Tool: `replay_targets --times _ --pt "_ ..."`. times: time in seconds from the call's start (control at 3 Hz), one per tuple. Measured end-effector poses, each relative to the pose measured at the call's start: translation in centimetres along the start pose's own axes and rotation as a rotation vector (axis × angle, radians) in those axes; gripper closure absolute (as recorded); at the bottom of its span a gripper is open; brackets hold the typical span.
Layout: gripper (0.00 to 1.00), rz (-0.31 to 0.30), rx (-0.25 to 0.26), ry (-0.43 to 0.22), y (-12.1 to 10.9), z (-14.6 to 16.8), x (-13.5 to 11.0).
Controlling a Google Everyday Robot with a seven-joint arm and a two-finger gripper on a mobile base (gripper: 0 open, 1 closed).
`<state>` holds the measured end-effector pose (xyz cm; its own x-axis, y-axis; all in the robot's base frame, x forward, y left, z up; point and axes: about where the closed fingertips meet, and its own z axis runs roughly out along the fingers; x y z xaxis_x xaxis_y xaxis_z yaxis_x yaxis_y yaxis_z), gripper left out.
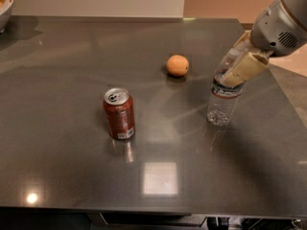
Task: Move water bottle near orange
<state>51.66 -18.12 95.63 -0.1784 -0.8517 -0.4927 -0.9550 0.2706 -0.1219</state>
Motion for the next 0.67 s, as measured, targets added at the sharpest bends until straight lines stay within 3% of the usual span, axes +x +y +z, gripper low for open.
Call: replay_targets --times 0.67 --pt "1.0 -0.015 0.081 -0.03 -6.0 1.6 -2.7"
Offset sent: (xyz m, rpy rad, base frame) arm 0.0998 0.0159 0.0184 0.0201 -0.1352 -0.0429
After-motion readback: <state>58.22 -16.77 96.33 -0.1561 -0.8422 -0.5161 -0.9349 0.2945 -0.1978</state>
